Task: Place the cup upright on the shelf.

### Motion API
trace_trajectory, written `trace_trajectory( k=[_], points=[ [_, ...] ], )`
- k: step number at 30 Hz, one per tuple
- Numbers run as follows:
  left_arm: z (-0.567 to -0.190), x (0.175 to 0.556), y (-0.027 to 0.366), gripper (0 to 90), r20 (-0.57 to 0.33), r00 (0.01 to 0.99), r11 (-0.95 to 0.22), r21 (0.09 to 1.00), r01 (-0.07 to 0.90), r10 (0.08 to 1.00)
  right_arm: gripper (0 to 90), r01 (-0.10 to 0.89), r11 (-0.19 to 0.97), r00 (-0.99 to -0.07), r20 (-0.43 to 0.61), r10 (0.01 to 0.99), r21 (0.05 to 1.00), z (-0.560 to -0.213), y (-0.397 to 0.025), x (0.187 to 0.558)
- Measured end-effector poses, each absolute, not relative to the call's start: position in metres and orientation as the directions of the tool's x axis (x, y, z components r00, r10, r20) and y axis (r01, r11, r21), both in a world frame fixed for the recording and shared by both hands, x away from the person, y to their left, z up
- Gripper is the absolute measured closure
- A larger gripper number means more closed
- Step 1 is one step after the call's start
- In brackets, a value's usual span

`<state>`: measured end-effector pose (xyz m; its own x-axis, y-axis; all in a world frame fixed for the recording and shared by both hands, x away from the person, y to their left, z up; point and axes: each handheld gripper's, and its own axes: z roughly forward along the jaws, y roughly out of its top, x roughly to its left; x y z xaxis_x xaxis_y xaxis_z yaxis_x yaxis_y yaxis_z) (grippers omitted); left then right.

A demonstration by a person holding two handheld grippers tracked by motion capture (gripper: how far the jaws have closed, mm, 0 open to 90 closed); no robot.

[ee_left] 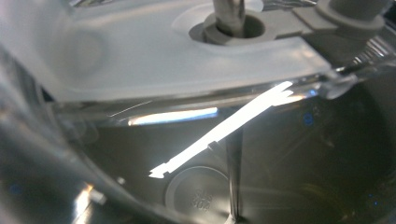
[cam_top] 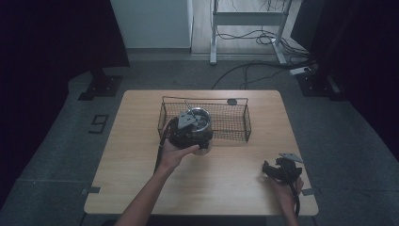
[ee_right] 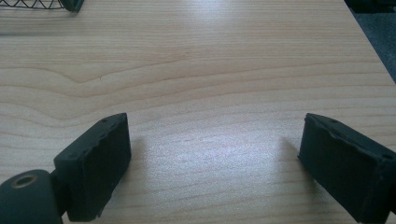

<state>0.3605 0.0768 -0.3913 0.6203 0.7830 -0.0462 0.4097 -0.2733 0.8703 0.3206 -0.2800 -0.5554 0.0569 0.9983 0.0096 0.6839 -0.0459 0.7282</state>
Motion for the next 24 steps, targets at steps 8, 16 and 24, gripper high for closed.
trace_trajectory(
  k=[8, 16, 24],
  points=[
    [-0.384, 0.369, 0.075, 3.8, -0.036, 0.613, -0.277, 0.87, 0.408, 0.789, 9.2, 0.683, -0.047, 0.057, 0.011, 0.998, 0.729, -0.555, -0.28, 0.321],
    [-0.381, 0.375, 0.073, 3.8, -0.037, 0.609, -0.273, 0.871, 0.408, 0.792, 9.3, 0.682, -0.046, 0.056, 0.01, 0.998, 0.73, -0.556, -0.28, 0.321],
    [-0.377, 0.378, 0.073, 3.8, -0.036, 0.603, -0.269, 0.873, 0.407, 0.797, 9.3, 0.681, -0.047, 0.056, 0.011, 0.998, 0.731, -0.556, -0.28, 0.321]
  ],
)
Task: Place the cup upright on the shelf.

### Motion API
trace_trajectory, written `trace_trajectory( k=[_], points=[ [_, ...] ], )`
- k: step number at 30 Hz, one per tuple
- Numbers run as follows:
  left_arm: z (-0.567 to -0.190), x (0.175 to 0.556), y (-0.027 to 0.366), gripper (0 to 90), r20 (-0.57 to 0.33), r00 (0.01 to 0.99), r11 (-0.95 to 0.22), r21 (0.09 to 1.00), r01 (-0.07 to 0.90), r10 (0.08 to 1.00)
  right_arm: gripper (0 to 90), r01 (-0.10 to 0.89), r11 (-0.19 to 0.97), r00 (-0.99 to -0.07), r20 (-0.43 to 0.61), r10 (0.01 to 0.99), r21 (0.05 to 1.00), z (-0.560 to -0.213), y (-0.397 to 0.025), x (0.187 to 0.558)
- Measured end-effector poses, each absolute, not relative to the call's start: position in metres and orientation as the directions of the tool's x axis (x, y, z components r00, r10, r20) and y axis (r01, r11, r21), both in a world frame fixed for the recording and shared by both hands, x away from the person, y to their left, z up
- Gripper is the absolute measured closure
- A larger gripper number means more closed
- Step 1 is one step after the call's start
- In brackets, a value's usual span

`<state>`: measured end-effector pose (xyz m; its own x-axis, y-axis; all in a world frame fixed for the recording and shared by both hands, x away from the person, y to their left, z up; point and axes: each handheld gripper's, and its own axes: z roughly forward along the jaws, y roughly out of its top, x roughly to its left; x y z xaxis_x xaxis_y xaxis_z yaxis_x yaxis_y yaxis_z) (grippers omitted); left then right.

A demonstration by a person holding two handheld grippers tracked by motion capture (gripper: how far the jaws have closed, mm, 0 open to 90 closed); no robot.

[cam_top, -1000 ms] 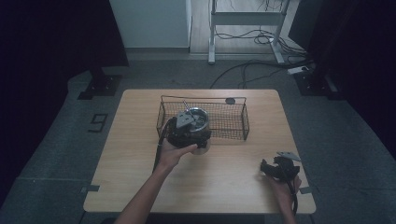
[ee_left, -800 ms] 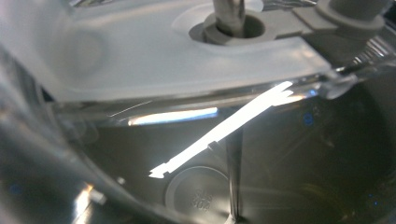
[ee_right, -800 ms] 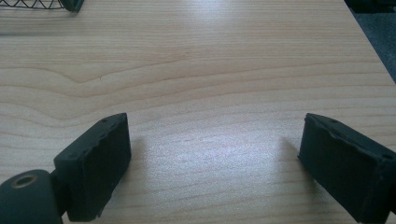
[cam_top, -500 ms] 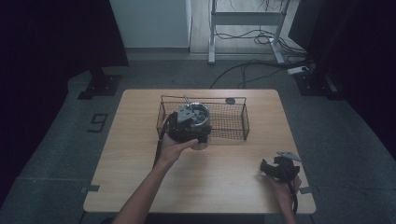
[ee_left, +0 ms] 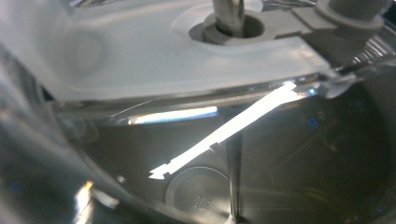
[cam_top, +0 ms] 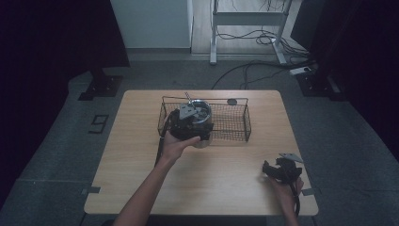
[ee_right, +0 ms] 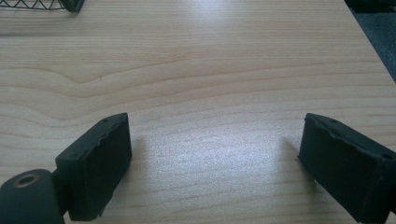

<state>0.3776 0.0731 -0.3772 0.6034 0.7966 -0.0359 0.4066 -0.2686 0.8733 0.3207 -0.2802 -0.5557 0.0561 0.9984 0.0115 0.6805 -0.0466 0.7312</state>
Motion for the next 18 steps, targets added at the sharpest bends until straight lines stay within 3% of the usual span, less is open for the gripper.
trace_trajectory(
  k=[18],
  points=[
    [-0.369, 0.389, 0.07, 3.9, -0.028, 0.593, -0.269, 0.873, 0.406, 0.804, 9.3, 0.68, -0.046, 0.056, 0.011, 0.998, 0.731, -0.556, -0.28, 0.321]
  ],
)
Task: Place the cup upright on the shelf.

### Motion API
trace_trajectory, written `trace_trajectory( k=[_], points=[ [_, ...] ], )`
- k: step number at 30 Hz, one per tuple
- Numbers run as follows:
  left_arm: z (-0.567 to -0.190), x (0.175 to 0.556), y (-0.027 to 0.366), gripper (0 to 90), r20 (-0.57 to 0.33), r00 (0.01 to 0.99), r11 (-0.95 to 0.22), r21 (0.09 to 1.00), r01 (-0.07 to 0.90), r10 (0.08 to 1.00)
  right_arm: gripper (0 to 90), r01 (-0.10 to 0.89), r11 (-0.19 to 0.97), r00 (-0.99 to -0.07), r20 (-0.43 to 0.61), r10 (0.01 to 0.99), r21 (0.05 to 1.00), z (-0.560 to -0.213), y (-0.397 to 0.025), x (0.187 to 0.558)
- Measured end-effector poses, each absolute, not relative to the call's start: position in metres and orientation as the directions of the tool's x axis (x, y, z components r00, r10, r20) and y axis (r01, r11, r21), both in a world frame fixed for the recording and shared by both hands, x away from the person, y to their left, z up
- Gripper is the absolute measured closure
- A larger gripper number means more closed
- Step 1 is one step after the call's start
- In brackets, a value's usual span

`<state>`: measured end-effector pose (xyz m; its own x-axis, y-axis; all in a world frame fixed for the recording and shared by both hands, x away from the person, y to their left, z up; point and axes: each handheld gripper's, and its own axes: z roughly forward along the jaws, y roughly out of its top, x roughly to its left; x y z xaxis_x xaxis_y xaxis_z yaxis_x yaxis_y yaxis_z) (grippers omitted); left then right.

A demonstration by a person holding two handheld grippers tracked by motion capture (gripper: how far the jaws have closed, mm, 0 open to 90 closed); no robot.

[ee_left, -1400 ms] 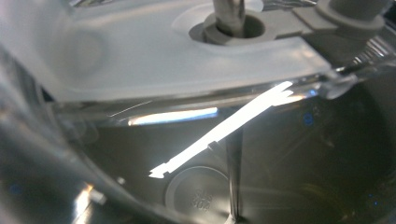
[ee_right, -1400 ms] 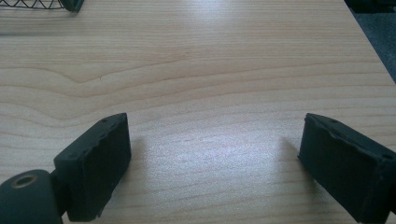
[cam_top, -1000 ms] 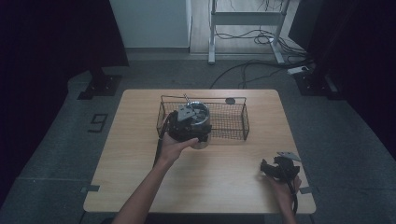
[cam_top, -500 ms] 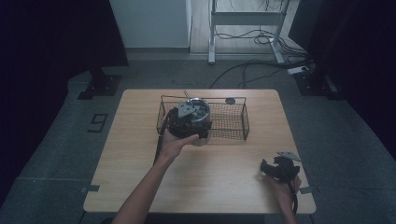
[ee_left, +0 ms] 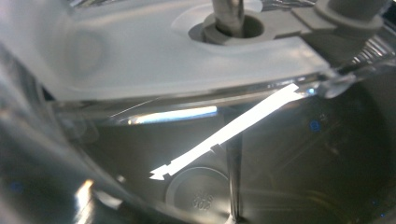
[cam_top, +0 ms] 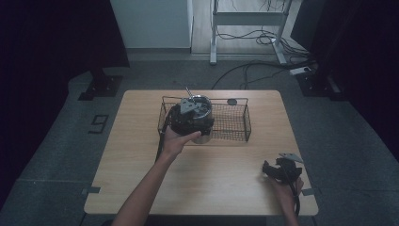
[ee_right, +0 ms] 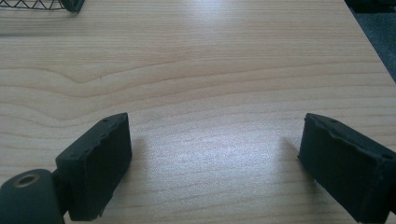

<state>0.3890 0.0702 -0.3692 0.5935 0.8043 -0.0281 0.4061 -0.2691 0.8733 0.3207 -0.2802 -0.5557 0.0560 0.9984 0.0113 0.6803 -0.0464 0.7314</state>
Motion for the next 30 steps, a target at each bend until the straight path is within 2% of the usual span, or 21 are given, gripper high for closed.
trace_trajectory(
  k=[14, 30],
  points=[
    [-0.36, 0.394, 0.069, 3.9, -0.012, 0.589, -0.277, 0.875, 0.398, 0.808, 9.3, 0.68, -0.047, 0.056, 0.011, 0.998, 0.731, -0.556, -0.28, 0.321],
    [-0.36, 0.404, 0.071, 3.9, -0.037, 0.575, -0.256, 0.871, 0.42, 0.817, 9.6, 0.678, -0.048, 0.059, 0.011, 0.998, 0.733, -0.556, -0.28, 0.321]
  ],
)
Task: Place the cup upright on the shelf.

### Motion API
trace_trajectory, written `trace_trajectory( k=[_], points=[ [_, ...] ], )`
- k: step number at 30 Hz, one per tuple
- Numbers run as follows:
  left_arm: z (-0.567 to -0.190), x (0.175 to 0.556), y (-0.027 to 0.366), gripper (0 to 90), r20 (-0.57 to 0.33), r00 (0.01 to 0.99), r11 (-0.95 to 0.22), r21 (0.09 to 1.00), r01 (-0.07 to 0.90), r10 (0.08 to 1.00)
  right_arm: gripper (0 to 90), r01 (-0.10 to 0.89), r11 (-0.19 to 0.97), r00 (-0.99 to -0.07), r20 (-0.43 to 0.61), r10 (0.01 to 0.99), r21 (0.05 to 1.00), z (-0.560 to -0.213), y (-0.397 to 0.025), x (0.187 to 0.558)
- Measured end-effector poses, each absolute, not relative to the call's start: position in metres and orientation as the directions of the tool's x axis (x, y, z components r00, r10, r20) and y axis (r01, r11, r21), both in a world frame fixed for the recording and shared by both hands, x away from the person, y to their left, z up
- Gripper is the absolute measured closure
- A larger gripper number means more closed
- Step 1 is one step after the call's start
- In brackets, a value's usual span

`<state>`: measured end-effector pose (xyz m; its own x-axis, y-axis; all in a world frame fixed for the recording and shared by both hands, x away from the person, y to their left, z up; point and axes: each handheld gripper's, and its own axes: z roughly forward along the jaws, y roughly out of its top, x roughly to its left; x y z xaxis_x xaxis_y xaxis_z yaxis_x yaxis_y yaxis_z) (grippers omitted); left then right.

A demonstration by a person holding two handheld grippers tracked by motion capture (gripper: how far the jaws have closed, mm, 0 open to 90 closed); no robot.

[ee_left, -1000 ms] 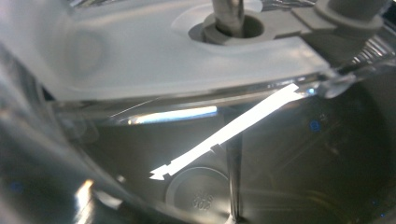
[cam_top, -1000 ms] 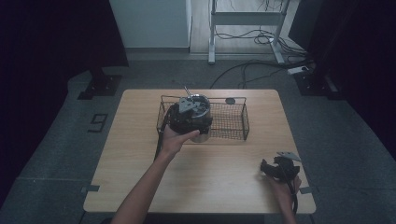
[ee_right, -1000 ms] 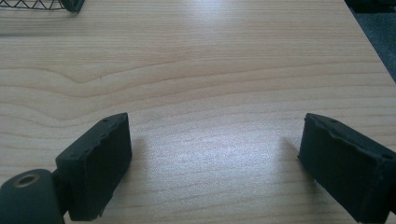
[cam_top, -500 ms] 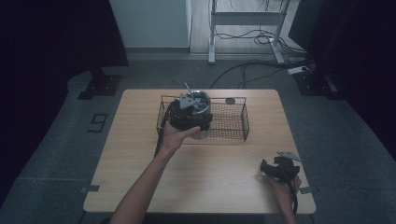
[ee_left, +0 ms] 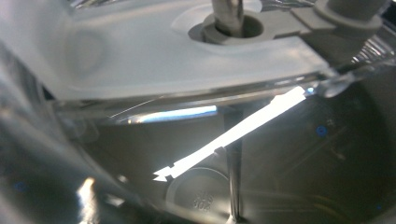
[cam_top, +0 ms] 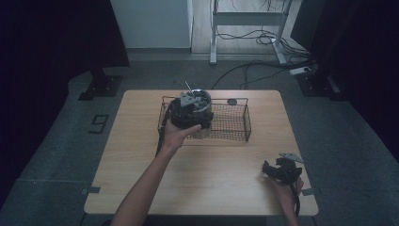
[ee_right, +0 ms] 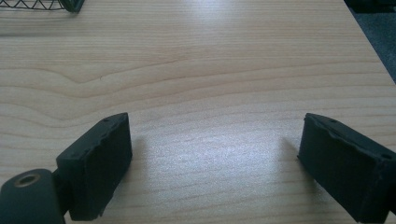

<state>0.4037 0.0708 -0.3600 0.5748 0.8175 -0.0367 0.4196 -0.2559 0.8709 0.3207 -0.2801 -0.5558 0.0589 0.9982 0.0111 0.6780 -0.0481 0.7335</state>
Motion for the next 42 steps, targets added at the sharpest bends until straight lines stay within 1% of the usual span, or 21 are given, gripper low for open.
trace_trajectory(
  k=[6, 27, 42],
  points=[
    [-0.356, 0.406, 0.071, 3.9, -0.028, 0.567, -0.254, 0.875, 0.413, 0.823, 9.7, 0.676, -0.049, 0.06, 0.012, 0.998, 0.735, -0.556, -0.28, 0.321],
    [-0.359, 0.42, 0.069, 3.9, -0.034, 0.544, -0.245, 0.868, 0.432, 0.839, 9.8, 0.676, -0.05, 0.06, 0.012, 0.998, 0.735, -0.556, -0.28, 0.321],
    [-0.368, 0.449, 0.058, 3.9, -0.031, 0.531, -0.258, 0.849, 0.462, 0.847, 10.5, 0.674, -0.051, 0.063, 0.011, 0.998, 0.737, -0.556, -0.28, 0.321]
  ],
)
